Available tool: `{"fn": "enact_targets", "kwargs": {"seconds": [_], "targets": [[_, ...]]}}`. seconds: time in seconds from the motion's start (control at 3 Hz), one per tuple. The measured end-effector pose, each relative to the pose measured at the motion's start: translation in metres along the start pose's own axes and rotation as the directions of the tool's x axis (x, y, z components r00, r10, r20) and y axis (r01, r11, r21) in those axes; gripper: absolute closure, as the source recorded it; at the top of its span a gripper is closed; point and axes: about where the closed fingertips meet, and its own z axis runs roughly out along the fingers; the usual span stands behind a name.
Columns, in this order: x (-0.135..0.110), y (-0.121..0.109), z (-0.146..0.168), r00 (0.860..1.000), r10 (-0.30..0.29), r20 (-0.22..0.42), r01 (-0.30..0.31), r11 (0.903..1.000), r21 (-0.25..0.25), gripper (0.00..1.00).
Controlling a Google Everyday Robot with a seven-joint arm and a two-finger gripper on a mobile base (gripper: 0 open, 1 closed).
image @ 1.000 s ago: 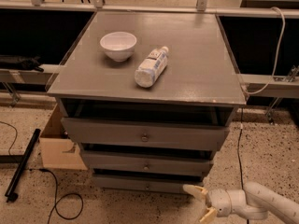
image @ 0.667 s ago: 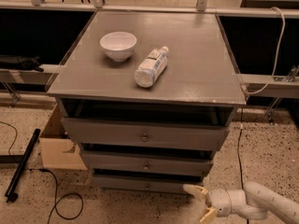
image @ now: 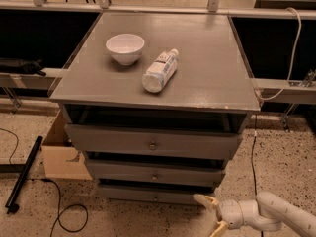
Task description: Open bottom drawer
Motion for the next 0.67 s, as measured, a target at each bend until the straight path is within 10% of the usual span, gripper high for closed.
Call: {"fn": "enact_targets", "kwargs": {"seconds": [0.67], "targets": [[-0.0097, 0.0109, 0.0045, 0.967, -0.25, -0.048, 0.253, 0.9644, 0.077, 0.0]]}}
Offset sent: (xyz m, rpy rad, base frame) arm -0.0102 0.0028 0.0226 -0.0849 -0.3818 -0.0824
